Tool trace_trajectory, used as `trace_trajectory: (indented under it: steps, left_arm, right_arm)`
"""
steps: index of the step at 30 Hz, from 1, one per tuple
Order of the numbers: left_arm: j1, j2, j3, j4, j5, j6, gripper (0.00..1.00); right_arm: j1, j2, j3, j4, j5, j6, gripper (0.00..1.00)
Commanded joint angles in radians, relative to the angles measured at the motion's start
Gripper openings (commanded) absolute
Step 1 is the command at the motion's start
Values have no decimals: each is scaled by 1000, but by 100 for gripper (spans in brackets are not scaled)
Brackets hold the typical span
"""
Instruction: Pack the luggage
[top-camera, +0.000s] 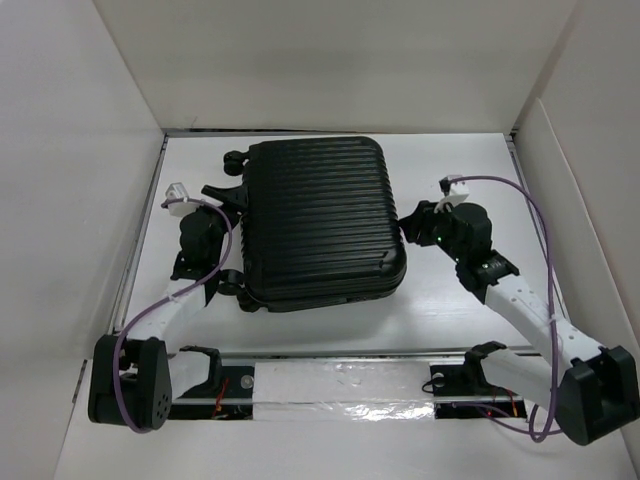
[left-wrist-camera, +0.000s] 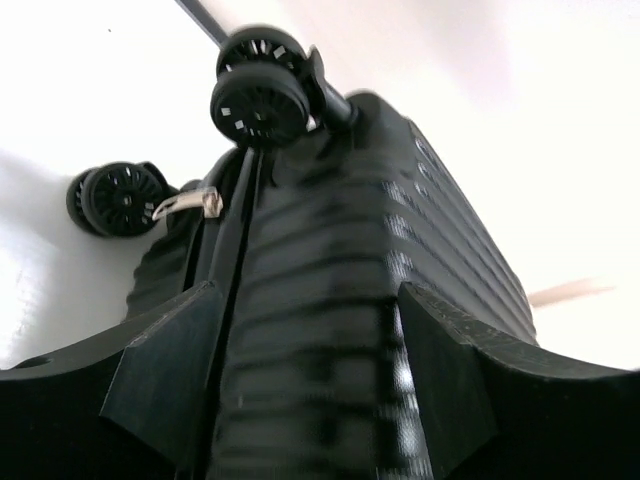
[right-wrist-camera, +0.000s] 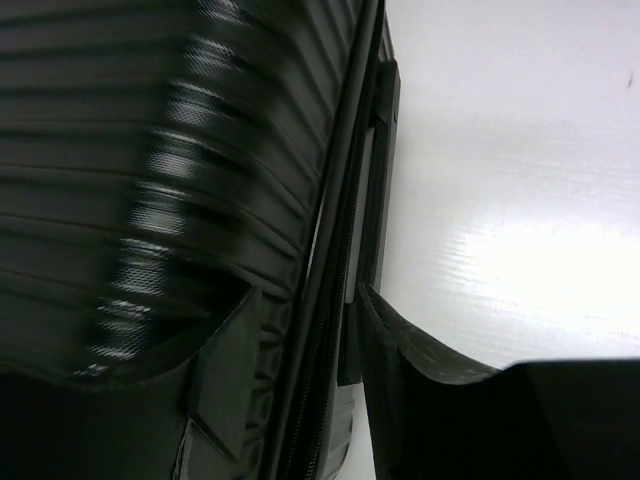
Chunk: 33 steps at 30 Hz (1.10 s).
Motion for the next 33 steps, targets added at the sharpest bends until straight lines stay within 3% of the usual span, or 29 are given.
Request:
trace_trajectory:
  steps: [1, 5, 7, 13, 17, 20, 27, 33]
  left_arm:
    - [-3, -100, -37, 30, 61, 22, 68]
    - [-57, -175, -40, -33, 41, 70, 68]
    - [-57, -169, -45, -41, 55, 65, 68]
    - [-57, -103, -13, -24, 71, 61, 68]
    - [-43, -59, 85, -48, 12, 70, 71]
    - [10, 38, 207, -91, 27, 58, 74]
    - [70, 341, 512, -241, 42, 50, 82]
    - [113, 489, 607, -289, 67, 59, 83]
  right_arm:
    - [25, -87, 51, 9, -59, -12, 49]
    - [66, -285, 3, -108, 36, -15, 60]
    - [94, -334, -9, -183, 19, -4, 61]
    - [256, -322, 8, -369, -32, -9, 65]
    - [337, -342, 22, -393, 38, 8, 84]
    - [350, -322, 29, -395, 123, 14, 90]
    - [350, -350, 22, -373, 129, 0, 94]
    - [359, -411, 9, -412, 134, -7, 95]
